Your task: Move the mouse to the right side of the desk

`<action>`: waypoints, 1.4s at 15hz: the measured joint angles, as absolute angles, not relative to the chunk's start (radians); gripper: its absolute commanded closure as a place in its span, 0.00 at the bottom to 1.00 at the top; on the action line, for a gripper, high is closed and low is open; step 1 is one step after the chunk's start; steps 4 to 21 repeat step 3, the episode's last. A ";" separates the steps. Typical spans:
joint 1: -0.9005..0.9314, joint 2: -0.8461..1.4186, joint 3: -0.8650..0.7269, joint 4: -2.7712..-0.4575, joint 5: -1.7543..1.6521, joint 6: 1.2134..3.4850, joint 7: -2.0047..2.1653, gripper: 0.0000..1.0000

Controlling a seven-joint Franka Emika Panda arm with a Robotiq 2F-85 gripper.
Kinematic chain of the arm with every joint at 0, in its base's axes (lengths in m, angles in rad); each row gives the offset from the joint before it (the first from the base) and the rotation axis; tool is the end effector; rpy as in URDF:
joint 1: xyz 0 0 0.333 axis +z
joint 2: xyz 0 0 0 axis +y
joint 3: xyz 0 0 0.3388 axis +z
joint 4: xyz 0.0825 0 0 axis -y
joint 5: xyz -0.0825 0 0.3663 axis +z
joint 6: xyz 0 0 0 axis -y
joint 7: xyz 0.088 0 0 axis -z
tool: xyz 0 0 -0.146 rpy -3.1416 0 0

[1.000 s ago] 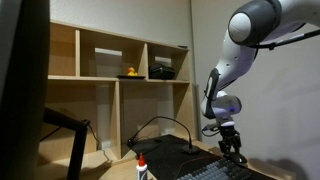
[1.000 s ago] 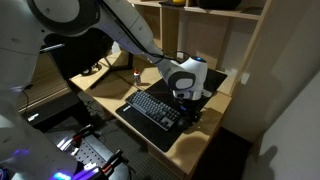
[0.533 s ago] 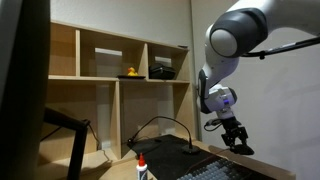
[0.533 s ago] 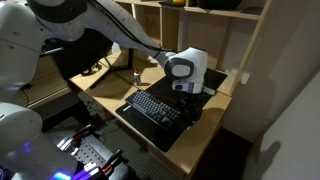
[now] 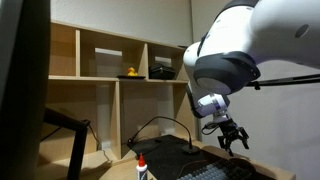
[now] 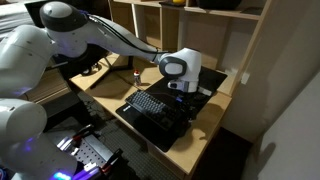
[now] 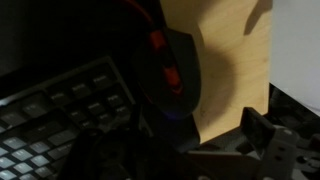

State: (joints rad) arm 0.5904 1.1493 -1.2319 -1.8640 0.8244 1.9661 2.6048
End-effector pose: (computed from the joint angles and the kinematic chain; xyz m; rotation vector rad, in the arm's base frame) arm 0.5296 -0.2612 0.1813 -0.5997 -2.7657 0.3329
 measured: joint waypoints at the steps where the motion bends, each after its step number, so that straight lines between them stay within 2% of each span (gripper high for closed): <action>1: 0.589 1.151 -1.220 -1.861 0.871 1.988 2.604 0.00; 3: 0.589 1.152 -1.195 -1.860 0.959 2.090 2.595 0.00; 21: 0.589 1.152 -1.195 -1.860 0.959 2.090 2.595 0.00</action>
